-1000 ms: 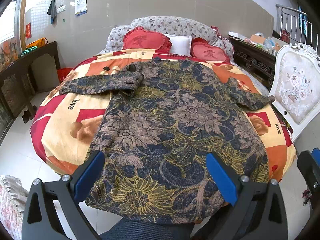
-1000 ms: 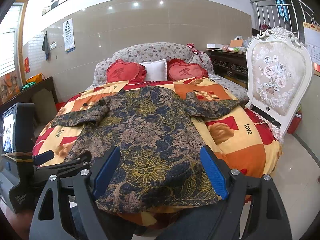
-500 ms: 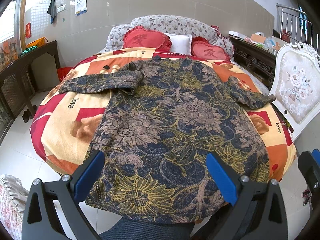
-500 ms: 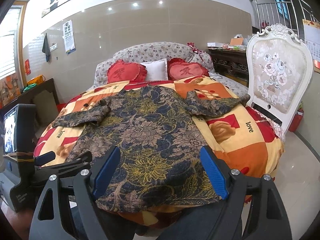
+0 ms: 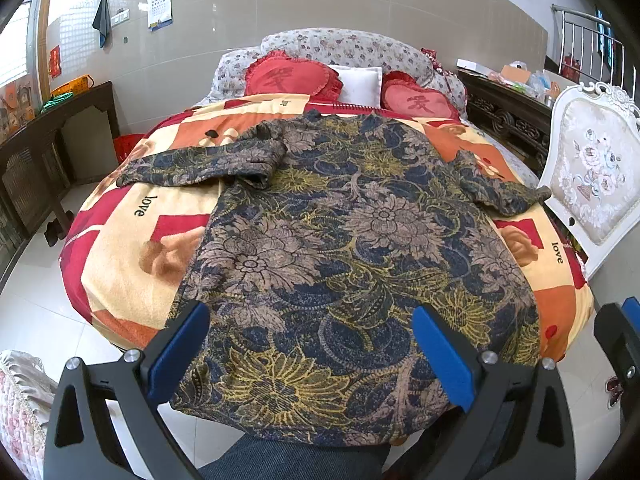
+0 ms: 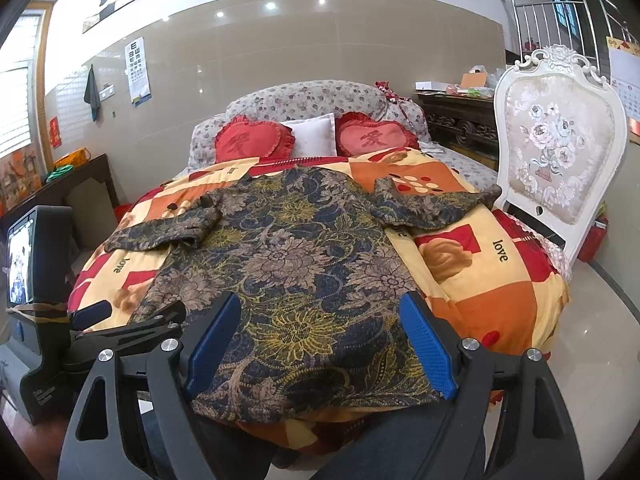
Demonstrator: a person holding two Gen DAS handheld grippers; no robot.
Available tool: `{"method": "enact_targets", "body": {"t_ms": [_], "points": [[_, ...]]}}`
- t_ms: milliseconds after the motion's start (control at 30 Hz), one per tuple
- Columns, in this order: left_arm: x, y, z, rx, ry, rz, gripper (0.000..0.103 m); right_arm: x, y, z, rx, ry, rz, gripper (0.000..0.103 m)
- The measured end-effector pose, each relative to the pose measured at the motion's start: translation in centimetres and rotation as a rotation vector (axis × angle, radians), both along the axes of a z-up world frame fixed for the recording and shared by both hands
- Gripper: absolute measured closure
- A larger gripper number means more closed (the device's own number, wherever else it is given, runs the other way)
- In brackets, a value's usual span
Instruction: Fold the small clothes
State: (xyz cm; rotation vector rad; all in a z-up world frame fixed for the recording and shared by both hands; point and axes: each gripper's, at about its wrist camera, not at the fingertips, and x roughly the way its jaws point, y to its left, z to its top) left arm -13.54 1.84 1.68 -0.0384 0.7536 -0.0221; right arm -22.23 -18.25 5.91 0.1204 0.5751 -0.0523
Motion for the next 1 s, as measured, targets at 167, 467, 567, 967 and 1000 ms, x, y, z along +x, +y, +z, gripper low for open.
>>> {"method": "enact_targets", "body": {"t_ms": [167, 467, 567, 967, 1000], "points": [[0.1, 0.0, 0.0, 0.0, 0.002, 0.001, 0.0, 0.0, 0.0, -0.1, 0.0, 0.0, -0.001, 0.033], [0.3, 0.0, -0.2, 0.003, 0.005, -0.005, 0.0, 0.1, 0.0, 0.0, 0.0, 0.0, 0.002, 0.033], [2.4, -0.4, -0.3, 0.021, 0.016, -0.015, 0.0, 1.5, 0.4, 0.5, -0.028, 0.0, 0.028, 0.033], [11.2, 0.6, -0.5, -0.02, 0.101, -0.045, 0.0, 9.6, 0.3, 4.0, -0.148, -0.014, 0.031, 0.033], [12.3, 0.9, -0.6, -0.018, 0.113, -0.031, 0.0, 10.7, 0.3, 3.5, -0.158, 0.001, 0.029, 0.033]]}}
